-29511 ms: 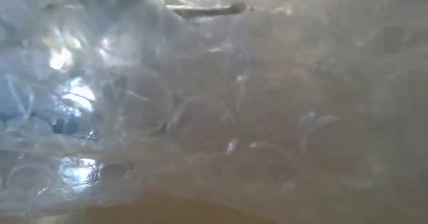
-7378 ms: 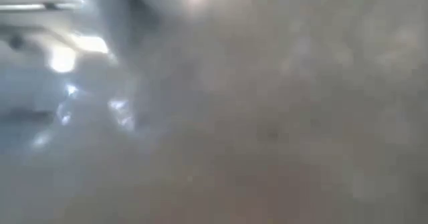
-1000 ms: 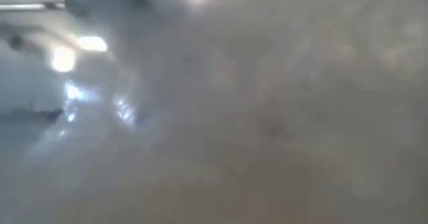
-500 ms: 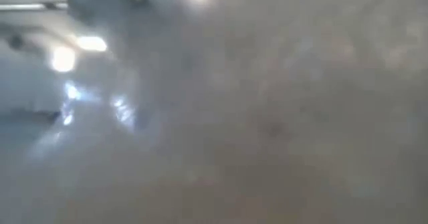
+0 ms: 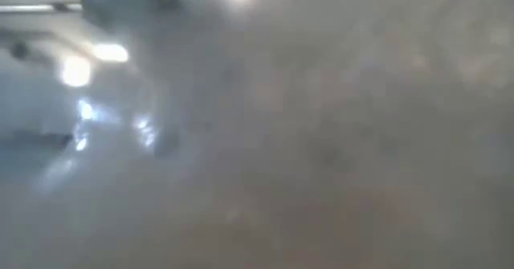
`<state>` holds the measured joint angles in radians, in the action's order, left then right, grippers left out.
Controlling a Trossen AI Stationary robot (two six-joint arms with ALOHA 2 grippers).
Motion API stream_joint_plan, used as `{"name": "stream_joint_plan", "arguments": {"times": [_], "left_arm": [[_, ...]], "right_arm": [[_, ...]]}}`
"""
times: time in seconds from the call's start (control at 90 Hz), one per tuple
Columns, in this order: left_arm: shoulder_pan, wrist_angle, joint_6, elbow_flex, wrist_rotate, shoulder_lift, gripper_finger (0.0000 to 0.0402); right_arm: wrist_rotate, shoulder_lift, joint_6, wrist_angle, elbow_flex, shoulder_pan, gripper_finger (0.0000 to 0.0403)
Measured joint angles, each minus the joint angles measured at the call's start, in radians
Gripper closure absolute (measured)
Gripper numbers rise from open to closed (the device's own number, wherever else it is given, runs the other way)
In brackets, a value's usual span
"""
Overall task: Wrap mug
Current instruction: Wrap the white mug with the bubble wrap
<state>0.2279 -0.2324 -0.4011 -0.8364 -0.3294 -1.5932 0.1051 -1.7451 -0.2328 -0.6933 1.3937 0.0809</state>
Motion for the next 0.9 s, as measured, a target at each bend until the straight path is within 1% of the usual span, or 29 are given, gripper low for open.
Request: {"name": "stream_joint_plan", "arguments": {"times": [0.089, 0.3, 0.411, 0.478, 0.656, 0.9], "left_arm": [[0.0, 0.0, 0.0, 0.0, 0.0, 0.0, 0.038], [0.0, 0.0, 0.0, 0.0, 0.0, 0.0, 0.038], [0.0, 0.0, 0.0, 0.001, 0.0, 0.0, 0.038], [0.0, 0.0, 0.0, 0.001, 0.0, 0.0, 0.038], [0.0, -0.002, 0.0, 0.001, 0.0, 0.0, 0.038], [0.0, -0.003, 0.0, 0.001, 0.0, 0.001, 0.038]], "right_arm": [[-0.044, -0.013, 0.001, 0.029, -0.004, 0.002, 0.0403], [-0.043, -0.078, 0.005, 0.073, -0.008, 0.002, 0.0403], [-0.081, -0.106, 0.007, 0.106, -0.008, 0.004, 0.0403], [-0.084, -0.116, 0.007, 0.112, -0.007, 0.005, 0.0403], [-0.087, -0.109, 0.004, 0.108, -0.008, 0.005, 0.0403], [-0.09, -0.027, 0.007, 0.098, -0.01, 0.006, 0.0403]]}}
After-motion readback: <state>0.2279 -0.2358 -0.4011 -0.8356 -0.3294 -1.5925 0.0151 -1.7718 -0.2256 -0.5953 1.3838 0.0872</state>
